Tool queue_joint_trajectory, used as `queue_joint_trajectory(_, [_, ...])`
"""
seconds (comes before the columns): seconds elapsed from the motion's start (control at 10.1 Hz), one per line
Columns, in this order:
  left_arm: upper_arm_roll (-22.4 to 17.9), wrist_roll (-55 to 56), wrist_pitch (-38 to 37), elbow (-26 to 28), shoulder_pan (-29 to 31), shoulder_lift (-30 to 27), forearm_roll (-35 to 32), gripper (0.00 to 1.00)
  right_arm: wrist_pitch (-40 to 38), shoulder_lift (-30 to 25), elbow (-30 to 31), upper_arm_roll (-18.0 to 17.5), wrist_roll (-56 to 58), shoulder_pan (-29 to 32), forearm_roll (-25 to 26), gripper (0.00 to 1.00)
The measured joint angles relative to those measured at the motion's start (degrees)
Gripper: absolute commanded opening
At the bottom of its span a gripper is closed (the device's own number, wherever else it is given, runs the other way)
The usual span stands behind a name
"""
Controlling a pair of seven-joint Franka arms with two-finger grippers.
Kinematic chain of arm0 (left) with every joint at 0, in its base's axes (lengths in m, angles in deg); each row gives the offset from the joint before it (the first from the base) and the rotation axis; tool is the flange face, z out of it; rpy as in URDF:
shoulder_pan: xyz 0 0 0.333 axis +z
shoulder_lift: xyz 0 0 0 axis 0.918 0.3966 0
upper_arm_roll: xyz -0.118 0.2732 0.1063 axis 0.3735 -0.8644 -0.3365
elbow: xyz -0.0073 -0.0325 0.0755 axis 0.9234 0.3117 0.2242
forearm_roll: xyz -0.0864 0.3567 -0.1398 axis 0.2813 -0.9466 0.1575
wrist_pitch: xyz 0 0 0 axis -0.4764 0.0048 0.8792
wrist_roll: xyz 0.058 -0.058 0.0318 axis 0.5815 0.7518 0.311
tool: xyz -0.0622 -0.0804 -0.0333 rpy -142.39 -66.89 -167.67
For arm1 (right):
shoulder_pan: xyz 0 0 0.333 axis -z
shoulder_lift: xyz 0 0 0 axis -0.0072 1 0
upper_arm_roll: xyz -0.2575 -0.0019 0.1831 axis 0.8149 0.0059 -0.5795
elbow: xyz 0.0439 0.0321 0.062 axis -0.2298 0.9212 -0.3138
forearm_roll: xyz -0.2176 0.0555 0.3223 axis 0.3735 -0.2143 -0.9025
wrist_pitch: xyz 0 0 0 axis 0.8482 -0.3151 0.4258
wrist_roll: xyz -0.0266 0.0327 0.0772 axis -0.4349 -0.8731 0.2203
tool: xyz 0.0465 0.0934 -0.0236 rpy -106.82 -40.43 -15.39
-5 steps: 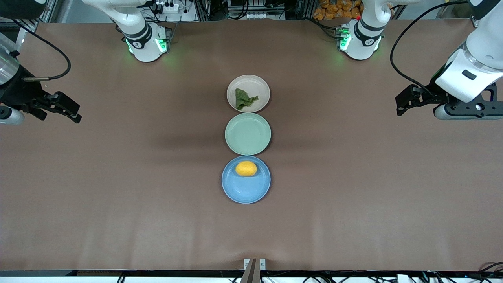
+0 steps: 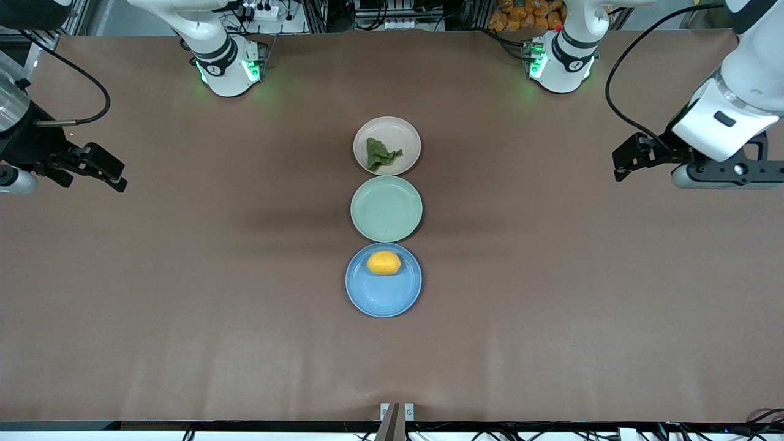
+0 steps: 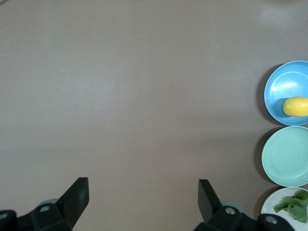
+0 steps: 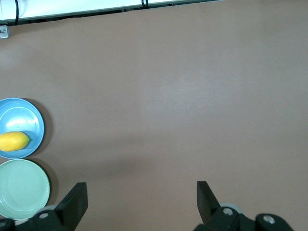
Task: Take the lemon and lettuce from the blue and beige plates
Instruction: 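Move the left gripper toward the lemon on the blue plate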
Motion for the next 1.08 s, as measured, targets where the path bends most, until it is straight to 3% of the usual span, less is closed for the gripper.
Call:
queue_joint_trajectory(0.49, [1.65,-8.16,16.73,0.08,-4.21,6.03,0.05,1.00,-0.03,0.00,-0.06,0.04,0.00,-0.01,0.00,1.00])
queue_joint_trajectory(0.89, [4.28,-9.15,31.30,0.21,-8.07,14.96,0.05,1.00,-0.15,0.02,-0.08,0.06,0.00,-0.02,0.00,1.00])
queue_joint_trajectory(1.08, [6.15,-15.60,39.72,0.13,-9.41,20.54,0.05,1.00,-0.60,0.33,0.17,0.01,0.08,-0.17,-1.97,1.00])
